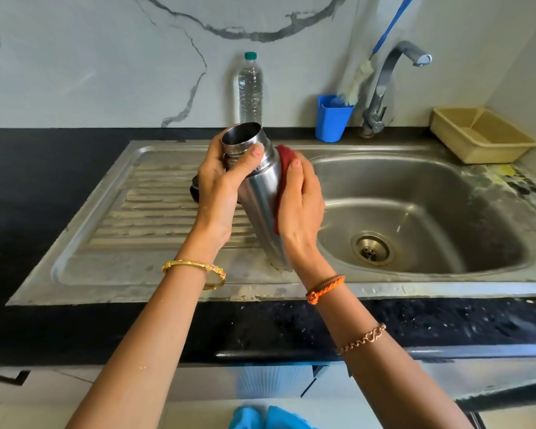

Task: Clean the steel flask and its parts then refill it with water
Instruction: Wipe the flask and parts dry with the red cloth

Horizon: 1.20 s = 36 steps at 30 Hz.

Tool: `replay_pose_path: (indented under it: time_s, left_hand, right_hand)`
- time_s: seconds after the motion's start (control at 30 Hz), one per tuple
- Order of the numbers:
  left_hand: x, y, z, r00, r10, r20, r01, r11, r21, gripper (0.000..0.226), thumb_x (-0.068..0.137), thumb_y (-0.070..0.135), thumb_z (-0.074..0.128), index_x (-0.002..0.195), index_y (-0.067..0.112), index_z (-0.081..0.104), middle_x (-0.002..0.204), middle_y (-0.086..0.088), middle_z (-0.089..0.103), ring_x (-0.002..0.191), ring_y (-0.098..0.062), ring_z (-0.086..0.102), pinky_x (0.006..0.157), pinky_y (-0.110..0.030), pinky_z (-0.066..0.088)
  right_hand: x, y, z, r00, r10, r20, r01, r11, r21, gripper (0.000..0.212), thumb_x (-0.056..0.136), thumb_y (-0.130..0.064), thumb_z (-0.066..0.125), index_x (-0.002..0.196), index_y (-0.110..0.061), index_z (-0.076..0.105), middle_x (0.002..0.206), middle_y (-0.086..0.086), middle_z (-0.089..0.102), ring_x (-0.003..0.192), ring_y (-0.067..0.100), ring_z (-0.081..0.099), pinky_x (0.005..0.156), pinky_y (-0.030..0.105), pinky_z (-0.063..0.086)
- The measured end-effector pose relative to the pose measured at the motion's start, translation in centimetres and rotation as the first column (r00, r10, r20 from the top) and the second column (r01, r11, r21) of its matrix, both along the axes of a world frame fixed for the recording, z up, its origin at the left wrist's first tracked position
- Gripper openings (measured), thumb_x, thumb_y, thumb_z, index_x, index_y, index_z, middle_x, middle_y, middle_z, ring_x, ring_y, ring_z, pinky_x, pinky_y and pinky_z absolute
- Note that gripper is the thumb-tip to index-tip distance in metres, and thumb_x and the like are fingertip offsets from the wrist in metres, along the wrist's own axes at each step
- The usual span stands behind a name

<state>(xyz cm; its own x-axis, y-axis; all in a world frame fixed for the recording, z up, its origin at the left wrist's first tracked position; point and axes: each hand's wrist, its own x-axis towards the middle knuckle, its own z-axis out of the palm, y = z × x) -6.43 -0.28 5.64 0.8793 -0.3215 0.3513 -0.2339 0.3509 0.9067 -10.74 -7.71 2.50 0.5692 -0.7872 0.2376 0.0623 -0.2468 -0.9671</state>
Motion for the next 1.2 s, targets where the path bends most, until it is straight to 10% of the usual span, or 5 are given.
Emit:
replay_pose_path:
  time_s: [0.17, 0.37, 0.57, 0.9, 1.2]
  left_hand:
    - [-0.1, 1.4, 0.4, 0.996, -0.014, 0.092, 0.005, 0.996, 0.088, 0.043, 0.086, 0.009, 0.059, 0.122, 0.029, 0.045, 0.106, 0.011, 0.058, 0.090, 0.004, 0.058, 0.080, -0.015, 0.046]
    - [-1.0, 1.1, -0.2, 0.980, 0.145, 0.133, -0.156, 0.985, 0.069, 0.029, 0.085, 0.013, 0.064, 0.098, 0.028, 0.043, 0.089, 0.016, 0.055, 0.077, 0.009, 0.055, 0.072, -0.013, 0.044]
    - [0.1, 1.2, 0.2, 0.999, -0.017, -0.037, 0.018, 1.000, 0.024, 0.055, 0.061, 0.017, 0.070, 0.111, 0.022, 0.048, 0.087, 0.014, 0.067, 0.083, -0.002, 0.062, 0.081, -0.021, 0.047]
    - [1.5, 4.0, 0.4, 0.999, -0.025, 0.046, 0.018, 0.988, 0.153, 0.032, 0.063, 0.018, 0.065, 0.094, 0.020, 0.060, 0.076, 0.018, 0.067, 0.076, 0.005, 0.059, 0.067, -0.008, 0.043]
    - [1.4, 4.4, 1.5, 0.986, -0.165, 0.029, 0.155, 0.965, 0.210, 0.032, 0.071, 0.012, 0.059, 0.102, 0.021, 0.058, 0.087, 0.014, 0.069, 0.089, 0.000, 0.061, 0.079, -0.014, 0.045]
  right_hand:
    - [-0.8, 0.5, -1.6, 0.999, 0.024, -0.021, -0.027, 0.990, -0.139, 0.047, 0.090, -0.054, 0.023, 0.129, -0.041, 0.047, 0.127, -0.011, 0.053, 0.117, 0.012, 0.045, 0.104, 0.041, 0.033]
    - [-1.6, 0.4, -4.6, 0.989, 0.019, -0.147, -0.013, 0.999, 0.040, 0.044, 0.087, -0.049, 0.025, 0.121, -0.043, 0.053, 0.124, -0.007, 0.053, 0.111, 0.011, 0.043, 0.103, 0.044, 0.034]
    - [-0.5, 1.3, 0.9, 0.995, 0.072, 0.062, -0.066, 0.994, -0.089, 0.035, 0.096, -0.040, 0.035, 0.126, -0.036, 0.052, 0.122, -0.007, 0.053, 0.097, -0.014, 0.039, 0.099, 0.029, 0.036]
    - [-1.3, 0.7, -5.6, 0.979, 0.016, -0.205, -0.012, 1.000, 0.021, 0.042, 0.086, -0.054, 0.024, 0.116, -0.046, 0.052, 0.116, -0.008, 0.058, 0.108, 0.016, 0.051, 0.095, 0.048, 0.042]
    - [0.5, 2.6, 1.8, 0.996, 0.085, 0.033, -0.079, 0.987, -0.137, 0.047, 0.088, -0.053, 0.028, 0.126, -0.038, 0.051, 0.118, -0.010, 0.057, 0.106, 0.005, 0.048, 0.092, 0.029, 0.039]
